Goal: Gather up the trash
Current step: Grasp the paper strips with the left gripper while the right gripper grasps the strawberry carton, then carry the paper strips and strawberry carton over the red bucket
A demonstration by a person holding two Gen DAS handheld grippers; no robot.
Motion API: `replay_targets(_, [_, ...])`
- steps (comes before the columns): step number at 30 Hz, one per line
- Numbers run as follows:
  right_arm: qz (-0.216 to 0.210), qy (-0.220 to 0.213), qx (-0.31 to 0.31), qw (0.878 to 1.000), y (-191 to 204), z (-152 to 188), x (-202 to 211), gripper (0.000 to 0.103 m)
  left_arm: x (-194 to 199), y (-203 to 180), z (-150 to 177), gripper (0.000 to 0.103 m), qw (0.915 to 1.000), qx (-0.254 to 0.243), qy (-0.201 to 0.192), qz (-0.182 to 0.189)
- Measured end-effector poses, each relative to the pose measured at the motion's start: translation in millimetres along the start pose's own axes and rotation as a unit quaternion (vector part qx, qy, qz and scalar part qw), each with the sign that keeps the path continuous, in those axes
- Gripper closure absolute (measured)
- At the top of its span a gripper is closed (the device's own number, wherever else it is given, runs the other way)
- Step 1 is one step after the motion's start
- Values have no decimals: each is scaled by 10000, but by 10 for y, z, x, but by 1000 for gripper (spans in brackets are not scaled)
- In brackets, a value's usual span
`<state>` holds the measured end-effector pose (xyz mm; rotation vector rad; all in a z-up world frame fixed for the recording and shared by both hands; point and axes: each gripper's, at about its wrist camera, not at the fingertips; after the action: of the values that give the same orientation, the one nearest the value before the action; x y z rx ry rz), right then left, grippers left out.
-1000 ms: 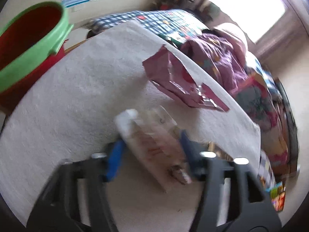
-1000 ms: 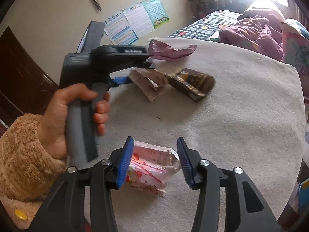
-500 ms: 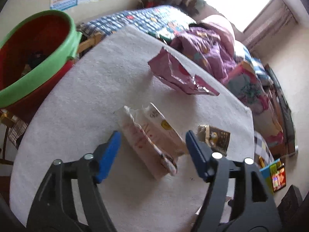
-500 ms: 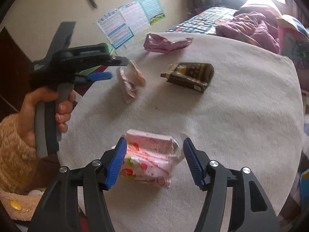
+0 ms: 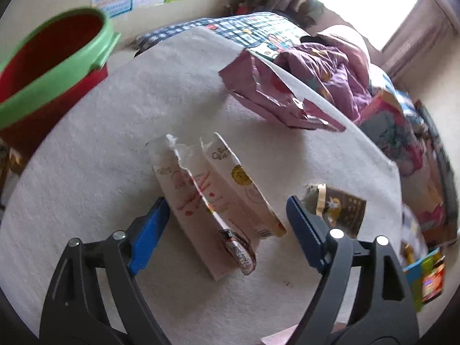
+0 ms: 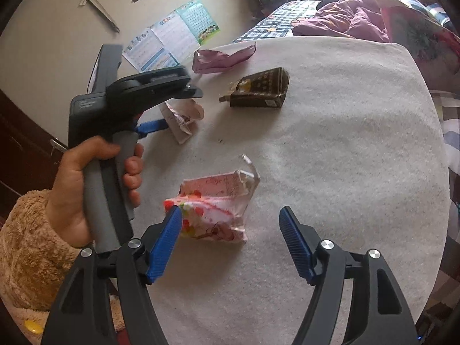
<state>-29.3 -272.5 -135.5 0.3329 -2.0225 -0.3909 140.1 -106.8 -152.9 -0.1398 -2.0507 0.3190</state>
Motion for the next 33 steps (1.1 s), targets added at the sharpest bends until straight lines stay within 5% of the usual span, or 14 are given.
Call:
replay_targets(8, [1,6,-27,10000,47,10,-17,35,177,42,2,56,9989,-410,-93,198])
replay_targets(19, [194,297,239,9991,282,1,-249,31,800,66,67,56,9893,-1247,-719,215])
replay_targets(33, [433,409,299,9978,453,27,-421,23,994,377,117,56,9908,-963,-939,120])
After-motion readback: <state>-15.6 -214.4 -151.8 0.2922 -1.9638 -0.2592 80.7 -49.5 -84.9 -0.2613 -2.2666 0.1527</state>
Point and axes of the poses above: each gripper's, at about its wrist camera, not at the fingertips, and x roughly against the way its jaws point, y to its left, z to its underside, and after that the axes turned 2 degrees about z, right-handed
